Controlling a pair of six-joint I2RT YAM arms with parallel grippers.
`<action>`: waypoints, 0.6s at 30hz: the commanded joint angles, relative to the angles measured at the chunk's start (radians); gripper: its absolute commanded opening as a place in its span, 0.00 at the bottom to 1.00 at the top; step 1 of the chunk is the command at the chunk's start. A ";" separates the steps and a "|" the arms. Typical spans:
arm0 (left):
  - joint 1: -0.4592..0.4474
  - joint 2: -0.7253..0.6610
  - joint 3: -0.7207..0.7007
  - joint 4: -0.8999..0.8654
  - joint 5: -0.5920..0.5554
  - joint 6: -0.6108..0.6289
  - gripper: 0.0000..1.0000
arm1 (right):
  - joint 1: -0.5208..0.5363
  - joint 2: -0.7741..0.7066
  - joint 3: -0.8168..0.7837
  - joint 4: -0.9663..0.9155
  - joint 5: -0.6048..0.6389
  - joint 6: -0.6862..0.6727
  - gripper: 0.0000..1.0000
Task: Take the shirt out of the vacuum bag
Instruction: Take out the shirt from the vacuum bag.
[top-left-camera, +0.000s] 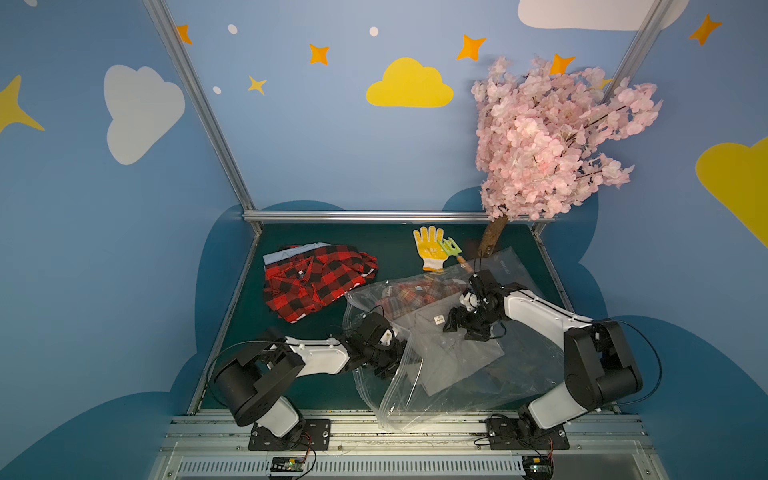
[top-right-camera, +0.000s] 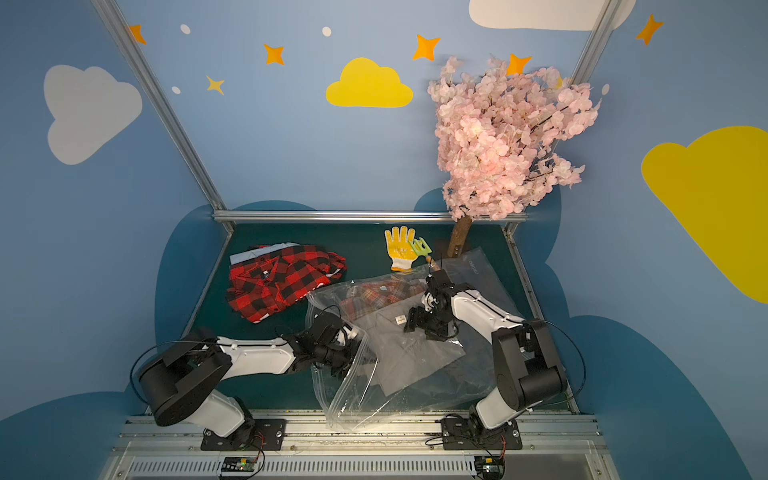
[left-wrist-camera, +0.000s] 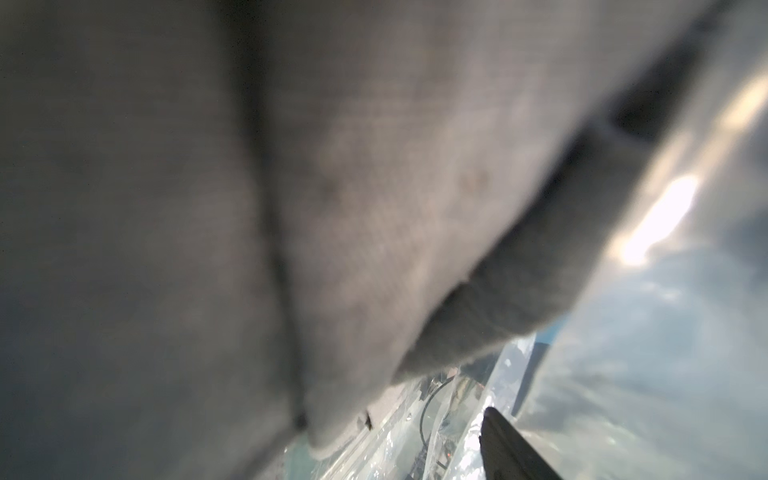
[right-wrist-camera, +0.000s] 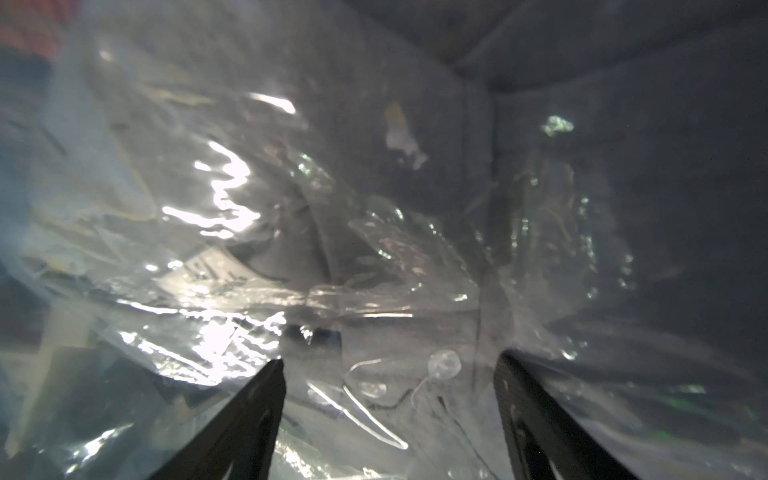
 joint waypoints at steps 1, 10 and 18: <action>-0.020 0.047 0.048 0.034 -0.011 0.003 0.73 | 0.013 -0.009 -0.020 0.006 -0.005 0.012 0.81; -0.033 0.126 0.099 -0.018 -0.054 0.026 0.41 | 0.022 -0.016 -0.029 0.013 -0.014 0.018 0.81; -0.027 0.065 0.131 -0.097 -0.050 0.070 0.09 | 0.017 -0.044 -0.023 0.007 -0.035 0.010 0.82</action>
